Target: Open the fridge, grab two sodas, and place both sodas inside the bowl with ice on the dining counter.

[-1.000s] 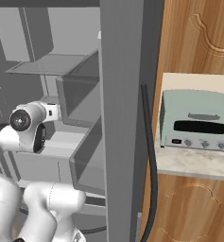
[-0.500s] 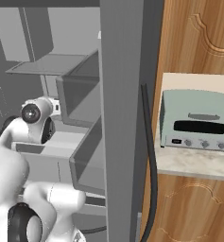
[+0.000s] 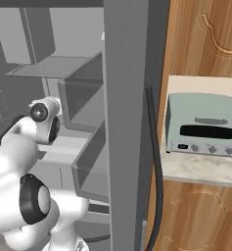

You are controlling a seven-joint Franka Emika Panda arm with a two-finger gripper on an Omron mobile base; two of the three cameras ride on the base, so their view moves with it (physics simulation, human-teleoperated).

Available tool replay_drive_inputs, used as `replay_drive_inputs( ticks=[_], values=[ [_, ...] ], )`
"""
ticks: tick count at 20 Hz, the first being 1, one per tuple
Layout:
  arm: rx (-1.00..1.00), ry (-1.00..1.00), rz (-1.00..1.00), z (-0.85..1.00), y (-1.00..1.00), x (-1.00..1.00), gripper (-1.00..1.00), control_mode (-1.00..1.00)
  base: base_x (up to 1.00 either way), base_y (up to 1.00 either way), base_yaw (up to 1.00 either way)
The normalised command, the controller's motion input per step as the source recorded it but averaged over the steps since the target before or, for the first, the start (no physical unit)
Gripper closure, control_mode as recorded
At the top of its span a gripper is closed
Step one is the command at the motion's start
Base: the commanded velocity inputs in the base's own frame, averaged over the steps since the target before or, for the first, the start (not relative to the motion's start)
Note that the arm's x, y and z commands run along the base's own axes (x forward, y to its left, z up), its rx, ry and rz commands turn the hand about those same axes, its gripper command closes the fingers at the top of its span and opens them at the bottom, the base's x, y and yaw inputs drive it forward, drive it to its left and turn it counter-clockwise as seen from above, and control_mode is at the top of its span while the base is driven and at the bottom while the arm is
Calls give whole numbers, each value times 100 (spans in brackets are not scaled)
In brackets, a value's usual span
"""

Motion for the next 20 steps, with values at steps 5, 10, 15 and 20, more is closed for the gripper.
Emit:
replay_drive_inputs(
  ticks=[5,10,15,20],
  values=[
    [0,1,0,-13,17,45,-100,-100,0,0,0],
    [0,3,0,-16,9,46,-100,-100,0,0,0],
    [0,1,0,-21,2,45,-100,-100,0,0,0],
    [0,0,0,-21,1,46,-100,-100,0,0,0]
  ],
)
